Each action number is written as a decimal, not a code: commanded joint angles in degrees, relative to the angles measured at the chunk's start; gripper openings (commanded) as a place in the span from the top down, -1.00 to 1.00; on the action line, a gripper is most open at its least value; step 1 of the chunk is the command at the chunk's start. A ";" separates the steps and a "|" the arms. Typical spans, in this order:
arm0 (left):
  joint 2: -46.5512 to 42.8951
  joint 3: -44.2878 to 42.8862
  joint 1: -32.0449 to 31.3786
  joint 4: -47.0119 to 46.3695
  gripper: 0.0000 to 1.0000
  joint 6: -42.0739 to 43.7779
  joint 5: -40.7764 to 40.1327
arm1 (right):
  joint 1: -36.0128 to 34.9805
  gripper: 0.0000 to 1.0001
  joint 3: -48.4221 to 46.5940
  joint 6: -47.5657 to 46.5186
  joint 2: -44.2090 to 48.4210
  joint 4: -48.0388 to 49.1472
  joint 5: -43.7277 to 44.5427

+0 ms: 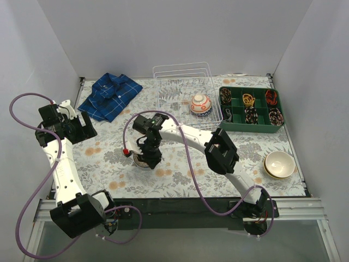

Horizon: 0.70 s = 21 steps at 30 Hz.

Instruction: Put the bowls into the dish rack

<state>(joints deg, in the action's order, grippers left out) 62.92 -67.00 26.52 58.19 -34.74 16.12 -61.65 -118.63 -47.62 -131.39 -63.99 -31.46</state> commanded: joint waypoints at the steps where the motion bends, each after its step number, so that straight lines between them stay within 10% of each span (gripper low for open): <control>1: -1.04 0.21 0.20 -0.80 -0.62 0.46 1.19 | -0.32 0.46 -1.78 0.24 0.70 0.79 -0.53; 21: -1.04 -0.67 0.20 -0.63 -0.63 -0.85 3.30 | -0.49 0.57 1.47 1.65 4.74 0.35 0.61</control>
<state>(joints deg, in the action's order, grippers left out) 63.33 -67.02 26.52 58.19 -35.07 18.26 -62.04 -117.19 -46.81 -129.14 -62.85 -30.94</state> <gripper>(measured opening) 0.814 0.251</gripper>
